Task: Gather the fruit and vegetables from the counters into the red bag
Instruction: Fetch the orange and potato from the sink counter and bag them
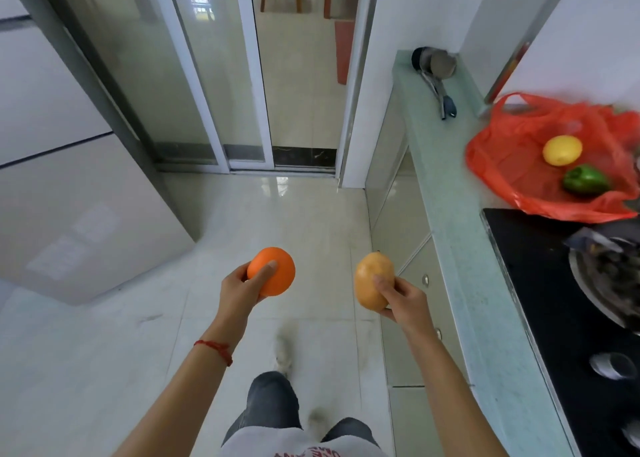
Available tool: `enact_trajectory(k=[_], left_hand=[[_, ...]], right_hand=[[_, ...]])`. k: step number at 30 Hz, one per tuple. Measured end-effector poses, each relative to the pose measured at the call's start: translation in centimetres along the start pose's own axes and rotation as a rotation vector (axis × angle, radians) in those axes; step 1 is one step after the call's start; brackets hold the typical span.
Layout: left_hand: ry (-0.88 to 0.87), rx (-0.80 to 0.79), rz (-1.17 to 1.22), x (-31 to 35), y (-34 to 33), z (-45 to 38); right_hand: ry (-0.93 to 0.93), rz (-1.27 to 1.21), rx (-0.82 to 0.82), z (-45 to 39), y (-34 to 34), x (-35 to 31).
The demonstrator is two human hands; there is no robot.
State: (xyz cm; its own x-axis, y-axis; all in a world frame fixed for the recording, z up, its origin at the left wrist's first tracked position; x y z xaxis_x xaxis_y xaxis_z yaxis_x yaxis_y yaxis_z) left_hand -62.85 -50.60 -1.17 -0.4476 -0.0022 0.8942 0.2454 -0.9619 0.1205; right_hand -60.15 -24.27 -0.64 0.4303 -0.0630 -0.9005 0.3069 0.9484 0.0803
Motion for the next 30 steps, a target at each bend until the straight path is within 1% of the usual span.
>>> enact_trajectory(k=[7, 15, 21, 30], left_hand=[[0.004, -0.072, -0.009, 5.1, -3.6, -11.9], [0.022, -0.159, -0.053, 11.5, -6.7, -24.3], [0.033, -0.186, -0.091, 14.4, -10.0, -29.9], [0.017, -0.235, -0.144, 17.9, -17.5, -35.8]], right_hand=[[-0.016, -0.054, 0.092, -9.8, -3.9, -4.4], [-0.033, -0.089, 0.153, -19.5, -8.3, -9.9], [-0.047, -0.043, 0.185, -25.1, -9.2, -12.0], [-0.062, -0.074, 0.216, -33.9, -7.1, -14.7]])
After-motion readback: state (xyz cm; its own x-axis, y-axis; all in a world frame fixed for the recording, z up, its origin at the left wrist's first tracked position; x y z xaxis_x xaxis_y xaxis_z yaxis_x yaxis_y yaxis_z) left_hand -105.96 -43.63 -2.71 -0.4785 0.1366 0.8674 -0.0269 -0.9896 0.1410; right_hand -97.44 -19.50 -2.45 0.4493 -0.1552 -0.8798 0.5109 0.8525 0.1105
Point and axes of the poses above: each hand's wrist, its own z-axis away from the middle knuckle, its own y-axis out of the back of the hand, x = y × z, the point moved 4 cm from there along -z, towards the middle knuckle, and after that the axes turned 2 degrees about x, right-handed, at the moved point
